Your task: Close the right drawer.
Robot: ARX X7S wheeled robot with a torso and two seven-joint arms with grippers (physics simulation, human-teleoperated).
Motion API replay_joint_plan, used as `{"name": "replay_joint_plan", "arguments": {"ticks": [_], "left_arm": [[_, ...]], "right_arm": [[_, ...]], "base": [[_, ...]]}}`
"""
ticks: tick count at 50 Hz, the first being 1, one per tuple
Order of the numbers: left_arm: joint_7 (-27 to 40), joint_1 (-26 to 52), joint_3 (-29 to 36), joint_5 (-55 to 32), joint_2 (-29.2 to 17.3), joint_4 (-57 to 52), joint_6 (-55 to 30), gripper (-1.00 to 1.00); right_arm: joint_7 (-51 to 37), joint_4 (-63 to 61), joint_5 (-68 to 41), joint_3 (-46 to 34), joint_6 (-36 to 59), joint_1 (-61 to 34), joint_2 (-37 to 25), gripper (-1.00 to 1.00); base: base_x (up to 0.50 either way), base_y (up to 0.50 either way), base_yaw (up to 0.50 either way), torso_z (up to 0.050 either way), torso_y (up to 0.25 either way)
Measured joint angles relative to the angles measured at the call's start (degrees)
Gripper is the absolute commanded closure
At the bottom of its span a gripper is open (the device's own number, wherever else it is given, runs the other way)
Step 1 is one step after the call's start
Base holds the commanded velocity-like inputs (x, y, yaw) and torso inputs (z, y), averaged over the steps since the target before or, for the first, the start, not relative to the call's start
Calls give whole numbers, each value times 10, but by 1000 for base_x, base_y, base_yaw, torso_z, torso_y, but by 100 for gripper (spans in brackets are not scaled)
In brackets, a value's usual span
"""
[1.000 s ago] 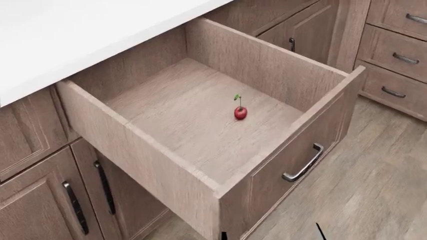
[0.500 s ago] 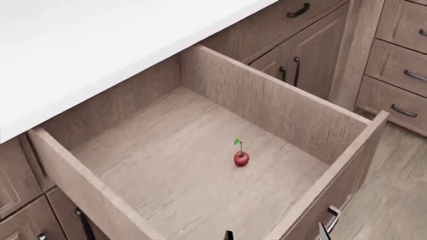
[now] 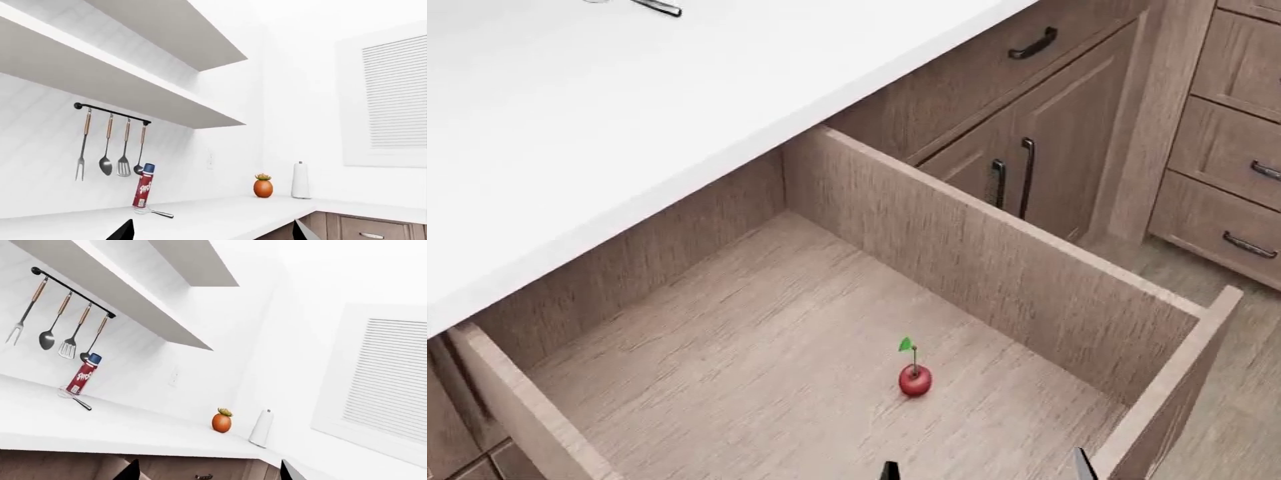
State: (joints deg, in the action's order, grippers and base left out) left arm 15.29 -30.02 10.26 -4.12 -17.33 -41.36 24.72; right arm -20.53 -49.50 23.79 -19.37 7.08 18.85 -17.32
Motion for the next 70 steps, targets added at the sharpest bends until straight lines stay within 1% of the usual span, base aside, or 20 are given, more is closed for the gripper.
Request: {"name": "replay_joint_plan", "arguments": {"ticks": [10, 33, 40, 61, 70], "left_arm": [[3, 0, 2, 2, -2, 2, 2, -100], [9, -1, 6, 6, -7, 5, 8, -100], [11, -2, 8, 7, -9, 5, 8, -100], [17, -2, 12, 9, -14, 6, 11, -100], [19, -2, 14, 12, -15, 9, 14, -100]], "right_arm": [[-6, -1, -12, 2, -10, 2, -5, -100], [-11, -4, 3, -6, -10, 4, -8, -100], [-16, -5, 3, -3, -8, 5, -8, -100], [-25, -17, 12, 3, 8, 6, -2, -100], [-28, -12, 13, -2, -5, 7, -8, -100]], "base": [[0, 0, -450, 0, 0], [-1, 1, -500, 0, 0], [2, 1, 0, 0, 0], [505, 120, 0, 0, 0], [0, 0, 0, 0, 0]]}}
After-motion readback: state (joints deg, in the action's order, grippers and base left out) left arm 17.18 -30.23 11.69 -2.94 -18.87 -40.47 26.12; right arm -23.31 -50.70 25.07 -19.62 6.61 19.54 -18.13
